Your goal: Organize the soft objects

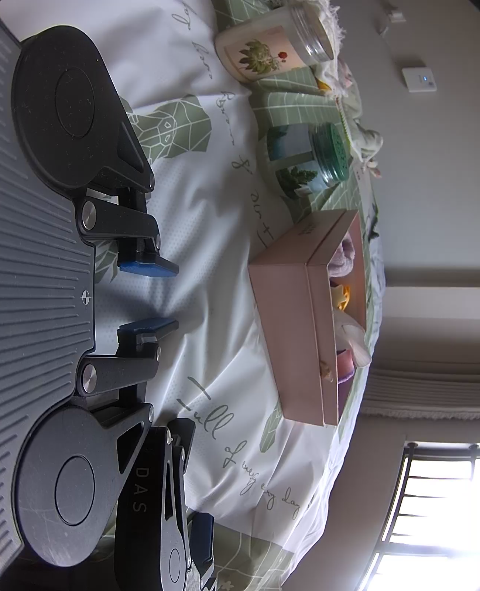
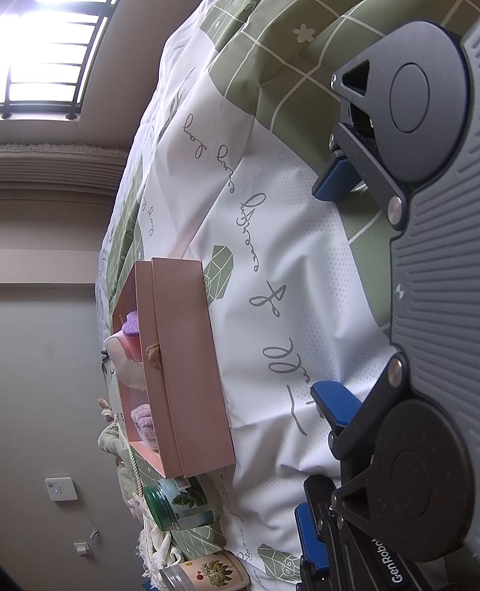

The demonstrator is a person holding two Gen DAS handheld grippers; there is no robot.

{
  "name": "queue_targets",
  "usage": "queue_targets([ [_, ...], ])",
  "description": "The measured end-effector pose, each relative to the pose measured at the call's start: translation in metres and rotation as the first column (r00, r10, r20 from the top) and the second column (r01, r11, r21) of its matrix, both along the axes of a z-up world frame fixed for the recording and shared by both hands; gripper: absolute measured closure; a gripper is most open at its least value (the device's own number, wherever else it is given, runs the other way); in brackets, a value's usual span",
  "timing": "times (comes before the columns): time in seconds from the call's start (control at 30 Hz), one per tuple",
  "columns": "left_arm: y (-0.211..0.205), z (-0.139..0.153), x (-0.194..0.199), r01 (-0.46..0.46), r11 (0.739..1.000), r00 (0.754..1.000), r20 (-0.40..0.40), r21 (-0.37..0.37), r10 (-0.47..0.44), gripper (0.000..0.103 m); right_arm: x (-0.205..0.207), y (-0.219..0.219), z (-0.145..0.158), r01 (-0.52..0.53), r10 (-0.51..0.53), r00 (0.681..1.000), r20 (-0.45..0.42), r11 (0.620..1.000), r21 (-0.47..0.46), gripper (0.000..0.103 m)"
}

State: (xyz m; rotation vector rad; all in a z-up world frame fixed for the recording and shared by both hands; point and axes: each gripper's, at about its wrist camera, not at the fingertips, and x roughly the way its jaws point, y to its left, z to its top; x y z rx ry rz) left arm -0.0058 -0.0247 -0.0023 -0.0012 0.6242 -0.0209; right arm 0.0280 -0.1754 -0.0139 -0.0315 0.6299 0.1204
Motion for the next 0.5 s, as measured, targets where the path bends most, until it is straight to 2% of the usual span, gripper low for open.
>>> queue_targets([
  [0.5,-0.0001,0.0003,0.0005,0.000,1.000,1.000,-0.003,-0.004,0.000,0.076,-0.0001,-0.0002,0.0001,0.001,-0.001,1.000,0.000,1.000,0.001,0.000],
])
